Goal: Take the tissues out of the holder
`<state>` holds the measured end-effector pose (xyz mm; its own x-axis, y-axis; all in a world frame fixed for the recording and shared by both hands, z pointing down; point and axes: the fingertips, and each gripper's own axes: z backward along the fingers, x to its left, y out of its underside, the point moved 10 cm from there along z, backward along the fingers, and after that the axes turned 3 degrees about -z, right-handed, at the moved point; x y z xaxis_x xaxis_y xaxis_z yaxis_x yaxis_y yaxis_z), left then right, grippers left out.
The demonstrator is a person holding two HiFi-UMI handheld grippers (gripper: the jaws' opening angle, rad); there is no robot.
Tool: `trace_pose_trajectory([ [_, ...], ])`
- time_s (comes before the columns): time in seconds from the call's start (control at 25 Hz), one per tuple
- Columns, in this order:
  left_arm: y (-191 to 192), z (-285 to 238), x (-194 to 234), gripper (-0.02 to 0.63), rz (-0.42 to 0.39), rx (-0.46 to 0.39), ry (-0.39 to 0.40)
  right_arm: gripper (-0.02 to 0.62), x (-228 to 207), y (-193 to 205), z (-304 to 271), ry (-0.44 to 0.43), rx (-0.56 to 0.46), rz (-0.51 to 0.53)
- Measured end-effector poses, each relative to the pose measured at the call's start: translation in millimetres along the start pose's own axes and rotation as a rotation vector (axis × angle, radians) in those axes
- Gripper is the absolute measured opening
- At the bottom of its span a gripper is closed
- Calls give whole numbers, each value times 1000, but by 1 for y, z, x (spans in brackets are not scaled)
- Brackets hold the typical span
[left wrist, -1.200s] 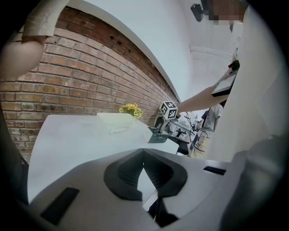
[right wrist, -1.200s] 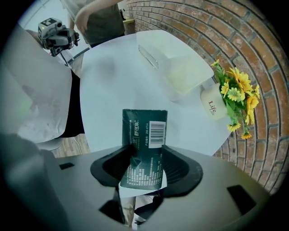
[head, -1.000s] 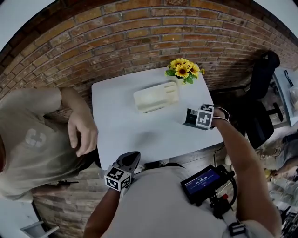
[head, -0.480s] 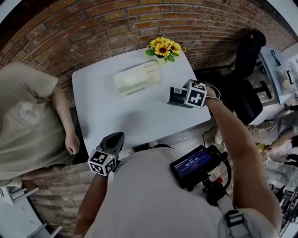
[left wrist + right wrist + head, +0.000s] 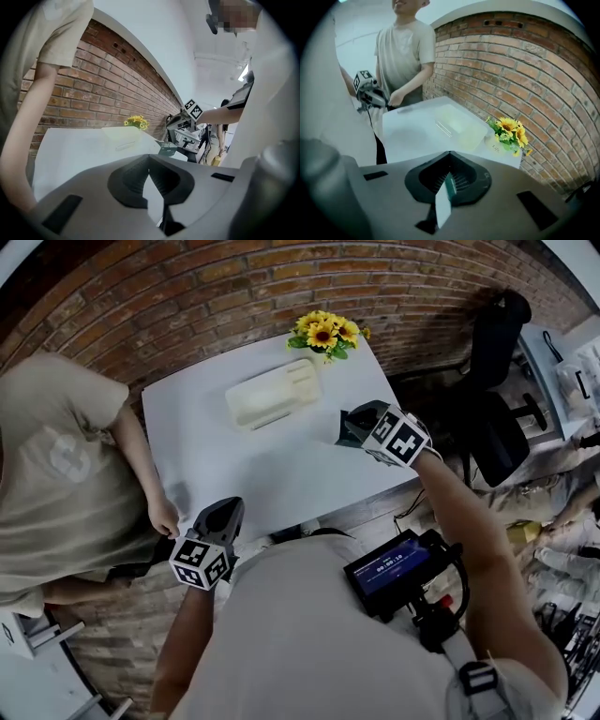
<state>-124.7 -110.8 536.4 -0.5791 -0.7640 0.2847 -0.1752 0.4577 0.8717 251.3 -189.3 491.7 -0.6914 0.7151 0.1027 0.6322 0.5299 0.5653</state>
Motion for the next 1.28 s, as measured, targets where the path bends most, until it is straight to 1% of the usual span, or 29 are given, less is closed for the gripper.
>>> trace_pose_trajectory([
  [0.16,-6,8,-6,8,-13,-8,-11,8,26,-3,12,-55,-196,-145],
  [0.32,-8,7,-10,8,-25,-6,-13,8,49,2,18,-100,-350,-241],
  [0.48,-11,5,-12,8,-32,-6,-8,7,65,9,20,-132,-476,-328],
  [0.6,-13,4,-12,8,-40,-8,-9,7,78,14,17,-155,-544,-380],
  [0.68,-15,4,-11,8,-43,-7,-10,6,87,16,13,-170,-568,-398],
  [0.8,-18,3,-10,8,-49,-3,-8,6,95,17,8,-185,-575,-402],
  [1.28,-24,-3,-5,8,-56,-6,-14,6,85,10,4,-203,-582,-397],
])
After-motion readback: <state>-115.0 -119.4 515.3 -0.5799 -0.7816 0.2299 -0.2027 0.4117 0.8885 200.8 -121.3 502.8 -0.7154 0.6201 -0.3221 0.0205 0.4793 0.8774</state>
